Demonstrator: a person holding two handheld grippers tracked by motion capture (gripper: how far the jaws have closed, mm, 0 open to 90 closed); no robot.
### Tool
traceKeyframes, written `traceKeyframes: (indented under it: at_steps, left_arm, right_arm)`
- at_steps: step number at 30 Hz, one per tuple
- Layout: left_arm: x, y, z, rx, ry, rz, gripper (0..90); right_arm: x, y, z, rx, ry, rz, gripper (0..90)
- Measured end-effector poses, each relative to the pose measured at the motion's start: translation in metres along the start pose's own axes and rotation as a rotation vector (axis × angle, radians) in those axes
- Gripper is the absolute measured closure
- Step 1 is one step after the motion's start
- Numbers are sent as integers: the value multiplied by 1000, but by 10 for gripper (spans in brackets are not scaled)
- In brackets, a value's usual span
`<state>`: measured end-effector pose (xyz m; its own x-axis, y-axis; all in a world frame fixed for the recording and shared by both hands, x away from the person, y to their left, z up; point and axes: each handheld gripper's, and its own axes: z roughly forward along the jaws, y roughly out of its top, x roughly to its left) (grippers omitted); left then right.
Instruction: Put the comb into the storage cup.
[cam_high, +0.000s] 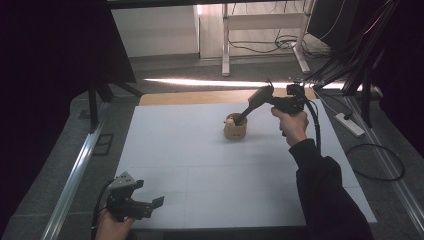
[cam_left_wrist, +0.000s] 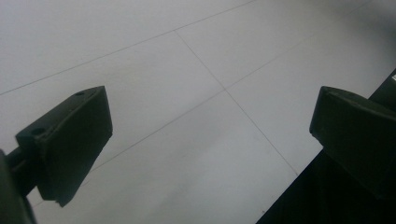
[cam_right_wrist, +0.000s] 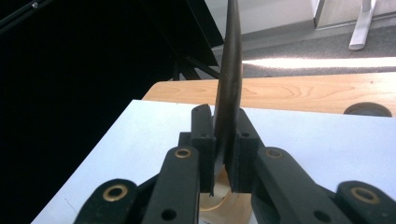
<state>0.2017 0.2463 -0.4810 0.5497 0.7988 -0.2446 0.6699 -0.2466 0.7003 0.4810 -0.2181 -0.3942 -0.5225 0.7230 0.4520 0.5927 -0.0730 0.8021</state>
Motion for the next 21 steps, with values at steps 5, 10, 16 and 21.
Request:
traceKeyframes:
  at_steps: [5,10,16,21]
  left_arm:
    - [0,0,0,1,-2,1,2]
    - [0,0,0,0,-3,0,3]
    - [0,0,0,1,-5,-1,7]
    - [0,0,0,1,-6,-2,8]
  right_arm:
    - [-1,-4,5,7,3,7,836]
    - [-2,-7,9,15,6,14,835]
    - [-4,-11,14,25,13,29,836]
    - [-5,-14,18,32,16,38,836]
